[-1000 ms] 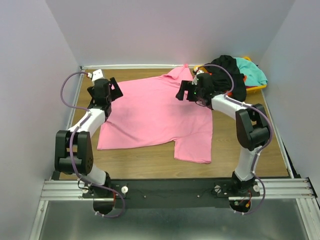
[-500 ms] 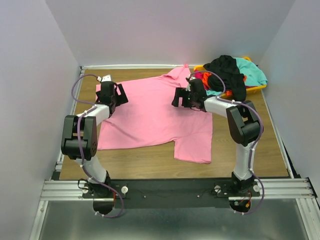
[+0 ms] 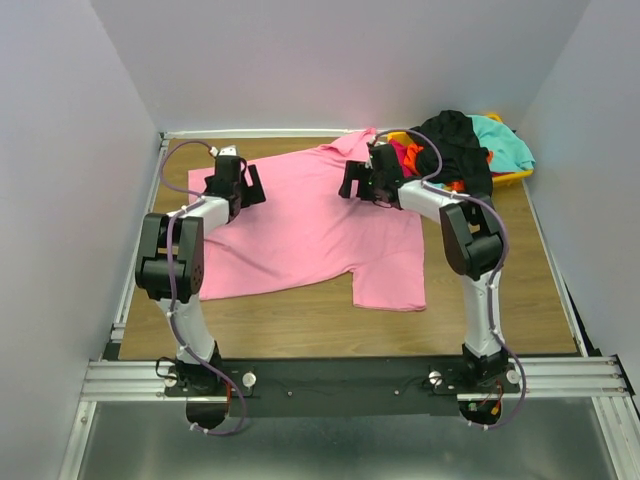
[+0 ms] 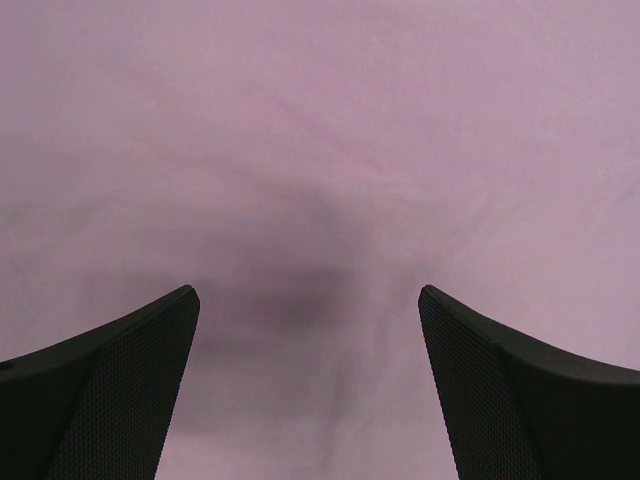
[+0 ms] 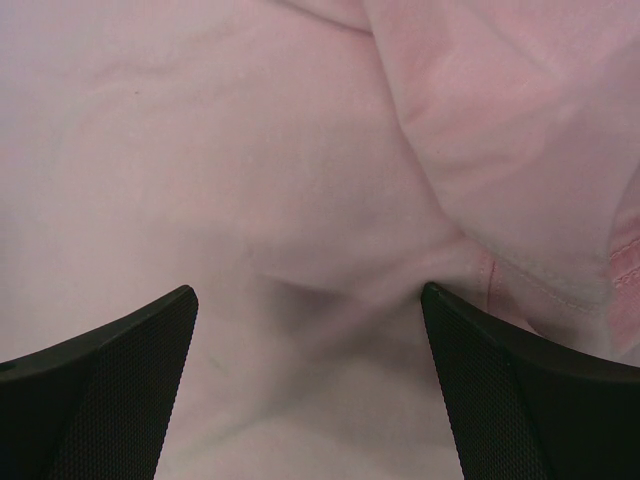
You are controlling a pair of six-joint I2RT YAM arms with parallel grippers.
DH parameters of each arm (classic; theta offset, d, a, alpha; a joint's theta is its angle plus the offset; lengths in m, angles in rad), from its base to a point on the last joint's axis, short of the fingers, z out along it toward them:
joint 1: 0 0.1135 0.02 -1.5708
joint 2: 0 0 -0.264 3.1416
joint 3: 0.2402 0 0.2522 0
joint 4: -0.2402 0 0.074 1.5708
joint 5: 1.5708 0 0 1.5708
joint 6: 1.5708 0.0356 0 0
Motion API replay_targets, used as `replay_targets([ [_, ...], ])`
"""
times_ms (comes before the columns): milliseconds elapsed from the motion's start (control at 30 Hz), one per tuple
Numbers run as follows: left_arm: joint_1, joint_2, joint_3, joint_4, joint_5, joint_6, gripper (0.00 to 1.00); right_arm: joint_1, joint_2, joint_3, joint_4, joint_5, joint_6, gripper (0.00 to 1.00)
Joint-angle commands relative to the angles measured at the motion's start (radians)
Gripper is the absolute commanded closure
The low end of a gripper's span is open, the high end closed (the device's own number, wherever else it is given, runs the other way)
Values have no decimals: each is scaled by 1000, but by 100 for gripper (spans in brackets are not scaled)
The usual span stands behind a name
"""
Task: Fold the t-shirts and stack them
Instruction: Flatten the tshirt out, then fold the tshirt
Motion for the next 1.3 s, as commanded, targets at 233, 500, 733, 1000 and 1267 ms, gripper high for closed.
replay_targets([
  [233, -37, -21, 37, -47, -33, 7, 2, -46, 159, 171, -143, 47, 20, 0],
  [500, -71, -164, -105, -47, -79, -31, 2, -51, 178, 297, -176, -1, -27, 0],
  [733, -158, -302, -289, -44, -141, -104, 2, -47, 65, 246, -176, -30, -47, 0],
  [1000, -201, -425, -420, -15, -148, -230, 2, -47, -158, 10, -137, -57, -59, 0],
  [1267, -206, -318, -393, 10, -87, -220, 2, -49, -370, -240, -49, -100, -39, 0],
])
